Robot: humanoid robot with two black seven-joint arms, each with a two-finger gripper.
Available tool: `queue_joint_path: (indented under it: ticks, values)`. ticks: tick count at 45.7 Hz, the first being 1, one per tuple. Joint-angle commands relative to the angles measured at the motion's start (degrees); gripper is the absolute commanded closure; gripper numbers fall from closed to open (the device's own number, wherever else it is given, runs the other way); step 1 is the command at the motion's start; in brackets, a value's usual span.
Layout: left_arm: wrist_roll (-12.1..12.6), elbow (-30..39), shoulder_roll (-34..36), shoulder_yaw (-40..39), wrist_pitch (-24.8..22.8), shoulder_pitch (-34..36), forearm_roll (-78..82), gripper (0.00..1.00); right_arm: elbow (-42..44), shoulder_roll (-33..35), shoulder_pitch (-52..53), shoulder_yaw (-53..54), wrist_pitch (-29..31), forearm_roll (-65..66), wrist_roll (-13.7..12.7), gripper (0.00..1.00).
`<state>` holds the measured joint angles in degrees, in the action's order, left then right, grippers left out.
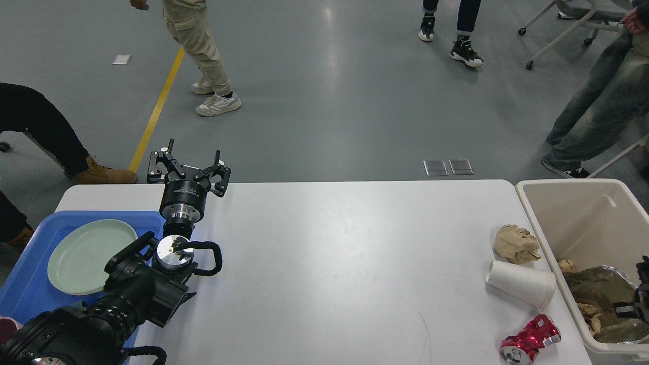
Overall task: Tidy desktop
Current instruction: 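Carry the foil sheet into the white bin and release it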
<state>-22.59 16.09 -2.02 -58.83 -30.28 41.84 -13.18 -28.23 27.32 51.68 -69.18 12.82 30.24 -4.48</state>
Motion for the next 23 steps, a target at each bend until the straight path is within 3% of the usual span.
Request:
queue_joint_path:
  ticks: [1,18,23]
  values:
    - [0.0,-0.01,0.0,-0.05,-0.04,0.0,0.0,0.03,-0.07,-1.3,-0.09,0.36,0.02,-0.01,0.0,1.0]
    - [0.0,-0.01,0.0,-0.05,0.04,0.0,0.0,0.03,0.01,-3.5,-1.58,3.08,-0.16,-0.36,0.0,0.99]
    - [0.0,-0.01,0.0,-0.05,0.04,0.0,0.0,0.03,0.19,-2.89,-1.93,5.8,-0.77,-0.8,0.09,0.65]
